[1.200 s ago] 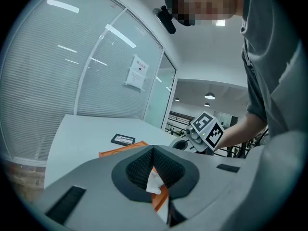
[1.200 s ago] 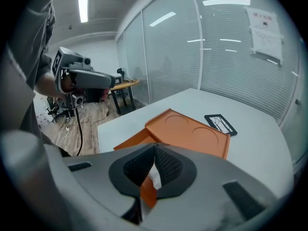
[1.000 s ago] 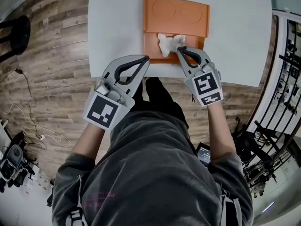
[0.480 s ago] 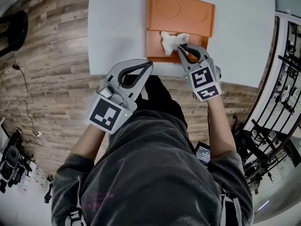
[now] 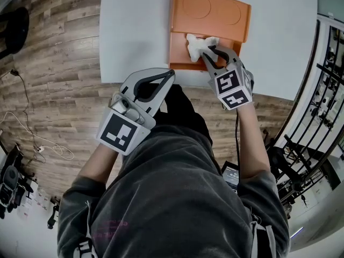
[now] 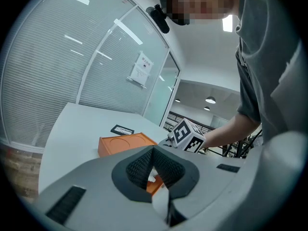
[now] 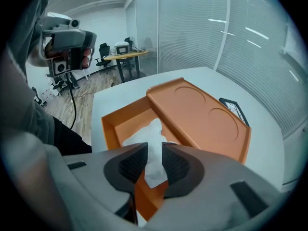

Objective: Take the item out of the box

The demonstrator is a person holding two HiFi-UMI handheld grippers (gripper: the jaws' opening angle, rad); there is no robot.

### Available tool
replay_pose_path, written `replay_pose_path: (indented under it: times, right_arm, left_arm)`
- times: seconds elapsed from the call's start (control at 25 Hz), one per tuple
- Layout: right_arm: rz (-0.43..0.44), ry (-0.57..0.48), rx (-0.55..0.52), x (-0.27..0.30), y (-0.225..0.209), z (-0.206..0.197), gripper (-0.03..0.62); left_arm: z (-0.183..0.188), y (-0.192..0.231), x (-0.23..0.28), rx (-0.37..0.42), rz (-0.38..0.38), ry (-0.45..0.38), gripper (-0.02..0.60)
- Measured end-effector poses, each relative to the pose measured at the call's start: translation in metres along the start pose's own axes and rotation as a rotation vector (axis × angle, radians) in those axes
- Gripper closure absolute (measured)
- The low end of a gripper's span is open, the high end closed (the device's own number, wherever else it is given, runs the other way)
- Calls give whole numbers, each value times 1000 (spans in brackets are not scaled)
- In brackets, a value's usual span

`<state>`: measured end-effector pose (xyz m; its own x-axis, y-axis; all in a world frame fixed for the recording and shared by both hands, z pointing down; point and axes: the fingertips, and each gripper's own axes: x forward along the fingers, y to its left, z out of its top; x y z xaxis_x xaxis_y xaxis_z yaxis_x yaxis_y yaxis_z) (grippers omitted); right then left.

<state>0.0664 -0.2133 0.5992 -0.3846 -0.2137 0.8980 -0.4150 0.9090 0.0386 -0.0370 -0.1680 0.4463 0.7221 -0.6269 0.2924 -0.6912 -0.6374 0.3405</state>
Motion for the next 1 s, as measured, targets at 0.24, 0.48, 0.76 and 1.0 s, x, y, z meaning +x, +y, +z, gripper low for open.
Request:
replay_pose_path:
  times: [0.24,0.48,0.76,1.0]
  right_arm:
    - [14,71,-2,8,-2,-14,473]
    - [13,124,-19,9,-9,-21,464]
    - [14,179,-33,14,-10,-33,464]
    - [11,203,-34,20,-9,-41,489]
  left_arm:
    - [-4,3,-1,-15,7,-5,571]
    - [-3,3,-2,-29,13,-5,571]
    - [-6,5,-2,-42,26,-9,572]
    - [-10,8,-2,-40,35,-4,571]
